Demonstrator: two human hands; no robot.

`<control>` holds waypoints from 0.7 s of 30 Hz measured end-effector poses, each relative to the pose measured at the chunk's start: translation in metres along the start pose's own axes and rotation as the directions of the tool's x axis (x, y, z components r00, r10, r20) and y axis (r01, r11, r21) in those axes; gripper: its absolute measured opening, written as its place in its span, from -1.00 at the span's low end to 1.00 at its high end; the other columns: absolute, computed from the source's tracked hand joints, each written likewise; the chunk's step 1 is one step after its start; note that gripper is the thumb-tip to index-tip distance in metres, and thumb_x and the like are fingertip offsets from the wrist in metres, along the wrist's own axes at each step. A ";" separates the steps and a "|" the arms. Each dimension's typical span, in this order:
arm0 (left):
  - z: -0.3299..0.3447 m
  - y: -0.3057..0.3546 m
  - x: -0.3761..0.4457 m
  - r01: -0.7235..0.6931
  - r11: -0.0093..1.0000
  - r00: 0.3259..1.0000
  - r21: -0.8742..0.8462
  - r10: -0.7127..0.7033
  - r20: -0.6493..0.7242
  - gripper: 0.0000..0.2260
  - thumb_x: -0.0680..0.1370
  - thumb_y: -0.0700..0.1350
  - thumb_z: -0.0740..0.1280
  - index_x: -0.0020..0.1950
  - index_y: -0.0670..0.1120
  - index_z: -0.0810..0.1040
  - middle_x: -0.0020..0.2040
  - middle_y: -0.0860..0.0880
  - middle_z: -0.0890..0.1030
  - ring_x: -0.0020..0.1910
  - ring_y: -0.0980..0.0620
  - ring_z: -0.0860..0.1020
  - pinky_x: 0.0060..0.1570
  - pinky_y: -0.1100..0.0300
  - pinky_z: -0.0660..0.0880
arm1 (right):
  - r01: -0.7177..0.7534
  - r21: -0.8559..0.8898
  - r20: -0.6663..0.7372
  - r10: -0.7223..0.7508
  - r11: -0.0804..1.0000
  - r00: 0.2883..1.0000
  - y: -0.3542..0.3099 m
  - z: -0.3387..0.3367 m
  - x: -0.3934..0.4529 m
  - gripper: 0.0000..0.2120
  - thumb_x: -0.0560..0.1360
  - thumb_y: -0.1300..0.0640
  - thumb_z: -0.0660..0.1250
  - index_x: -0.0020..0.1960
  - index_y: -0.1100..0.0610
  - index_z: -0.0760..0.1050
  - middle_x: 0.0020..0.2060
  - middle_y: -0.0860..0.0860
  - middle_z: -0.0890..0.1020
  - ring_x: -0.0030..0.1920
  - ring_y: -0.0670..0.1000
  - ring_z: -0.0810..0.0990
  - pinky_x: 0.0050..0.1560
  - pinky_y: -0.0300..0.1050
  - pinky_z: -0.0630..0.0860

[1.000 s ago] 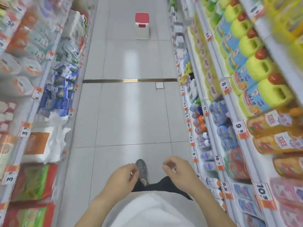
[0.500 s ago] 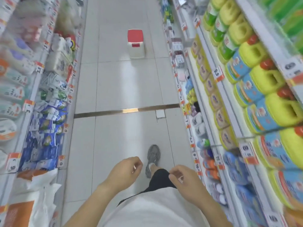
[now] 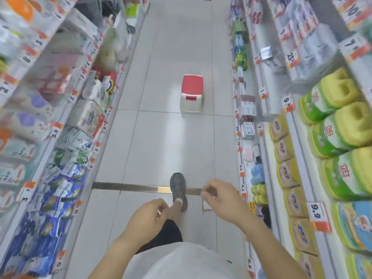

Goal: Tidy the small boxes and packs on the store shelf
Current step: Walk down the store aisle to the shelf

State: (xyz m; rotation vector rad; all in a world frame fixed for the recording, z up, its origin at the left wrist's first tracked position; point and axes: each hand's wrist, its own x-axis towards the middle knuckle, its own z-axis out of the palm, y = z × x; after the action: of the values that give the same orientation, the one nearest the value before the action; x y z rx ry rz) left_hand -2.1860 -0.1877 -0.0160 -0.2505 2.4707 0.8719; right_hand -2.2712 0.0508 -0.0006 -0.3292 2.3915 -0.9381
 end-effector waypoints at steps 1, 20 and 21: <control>-0.014 0.005 0.032 -0.006 1.000 1.000 0.015 0.006 0.002 -0.83 0.56 0.10 0.15 -0.10 0.12 0.51 -0.15 0.23 0.59 -0.17 0.21 0.55 -0.14 0.22 0.53 | 0.000 -0.001 -0.010 0.000 1.000 1.000 -0.004 -0.017 0.030 -0.93 0.56 0.04 0.28 -0.05 -0.03 0.55 -0.11 -0.15 0.60 -0.04 -0.17 0.56 0.05 -0.17 0.52; -0.270 0.262 0.570 -0.288 0.957 0.951 0.035 0.282 0.124 -0.88 0.59 0.00 0.21 -0.06 0.12 0.54 -0.13 0.22 0.60 -0.12 0.22 0.55 -0.11 0.26 0.50 | -0.267 0.291 -0.210 0.333 0.919 0.919 0.051 -0.305 0.405 -0.95 0.55 0.07 0.35 -0.07 -0.07 0.57 -0.12 -0.18 0.65 -0.03 -0.23 0.59 -0.03 -0.38 0.48; -0.275 0.278 0.597 -0.294 0.955 0.949 0.034 0.287 0.134 -0.88 0.59 0.00 0.21 -0.06 0.12 0.54 -0.13 0.23 0.61 -0.12 0.23 0.55 -0.08 0.23 0.51 | -0.262 0.297 -0.214 0.332 0.918 0.919 0.057 -0.325 0.430 -0.95 0.55 0.06 0.35 -0.06 -0.06 0.58 -0.11 -0.18 0.65 -0.02 -0.24 0.59 -0.03 -0.38 0.48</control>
State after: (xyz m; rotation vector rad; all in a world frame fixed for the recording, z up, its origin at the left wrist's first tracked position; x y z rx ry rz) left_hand -2.8982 -0.1485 0.0079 0.1895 2.4413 0.9059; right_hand -2.8113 0.0969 -0.0129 0.2742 2.4118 -1.1911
